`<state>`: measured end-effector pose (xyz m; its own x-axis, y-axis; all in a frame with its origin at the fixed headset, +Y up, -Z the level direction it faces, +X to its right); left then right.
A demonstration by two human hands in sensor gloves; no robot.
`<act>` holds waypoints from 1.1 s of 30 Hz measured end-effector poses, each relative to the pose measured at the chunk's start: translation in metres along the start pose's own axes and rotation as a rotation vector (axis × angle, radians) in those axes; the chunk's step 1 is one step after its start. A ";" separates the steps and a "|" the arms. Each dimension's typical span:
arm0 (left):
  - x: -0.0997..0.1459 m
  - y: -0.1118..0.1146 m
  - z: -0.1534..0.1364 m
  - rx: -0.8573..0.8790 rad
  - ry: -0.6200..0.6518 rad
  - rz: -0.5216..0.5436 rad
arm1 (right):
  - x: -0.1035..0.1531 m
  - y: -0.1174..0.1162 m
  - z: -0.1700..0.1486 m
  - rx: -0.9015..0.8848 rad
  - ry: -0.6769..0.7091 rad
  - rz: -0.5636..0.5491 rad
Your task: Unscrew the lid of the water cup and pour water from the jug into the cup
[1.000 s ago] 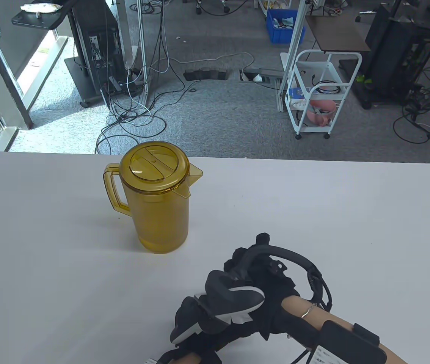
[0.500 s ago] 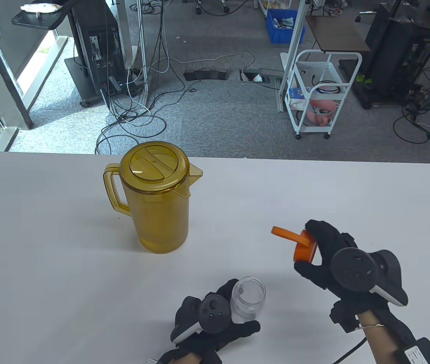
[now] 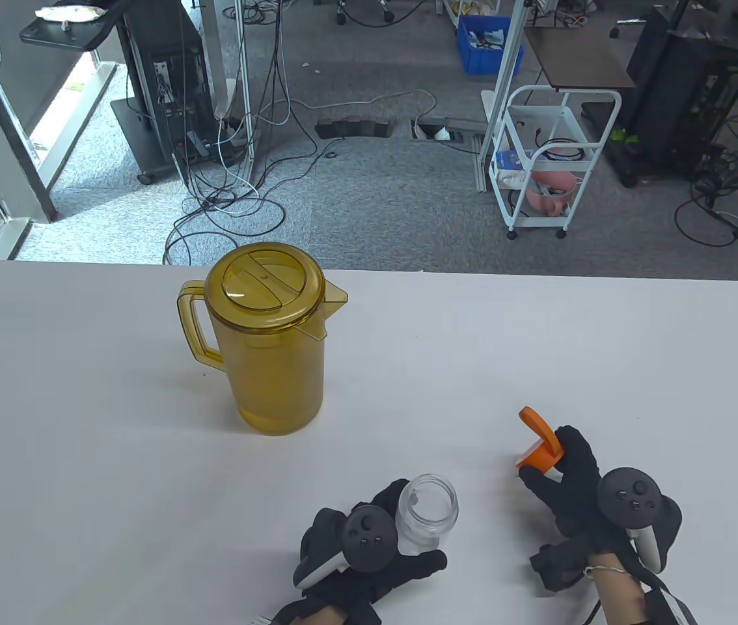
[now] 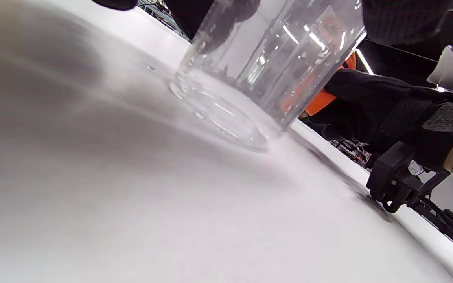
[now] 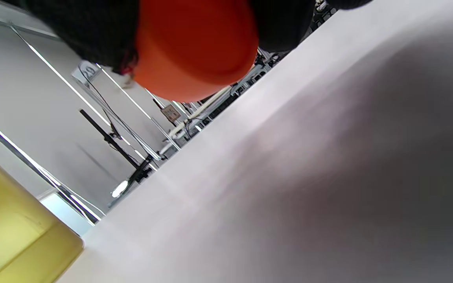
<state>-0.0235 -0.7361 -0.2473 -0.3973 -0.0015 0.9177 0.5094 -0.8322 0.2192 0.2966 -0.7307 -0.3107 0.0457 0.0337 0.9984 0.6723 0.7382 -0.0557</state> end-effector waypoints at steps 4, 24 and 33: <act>0.000 0.000 0.000 0.000 -0.002 -0.006 | -0.008 -0.004 0.010 0.202 0.034 -0.011; -0.001 0.002 -0.002 0.000 -0.009 -0.027 | -0.019 -0.009 0.001 0.236 -0.057 0.152; -0.001 0.002 -0.002 -0.002 -0.013 -0.034 | -0.005 0.003 -0.014 0.235 -0.110 0.179</act>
<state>-0.0238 -0.7392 -0.2486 -0.4045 0.0339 0.9139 0.4939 -0.8330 0.2495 0.3089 -0.7384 -0.3164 0.0586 0.2405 0.9689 0.4707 0.8492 -0.2393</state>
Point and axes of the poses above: the tracker on the back of each hand, its own z axis roughly to the thumb side, its own x axis roughly from the fingertips to the wrist, y = z × x, the point moved 1 cm from there along -x, roughly from the wrist to the fingertips, and after that the axes turned 10 degrees about z, right-handed, at the moved point
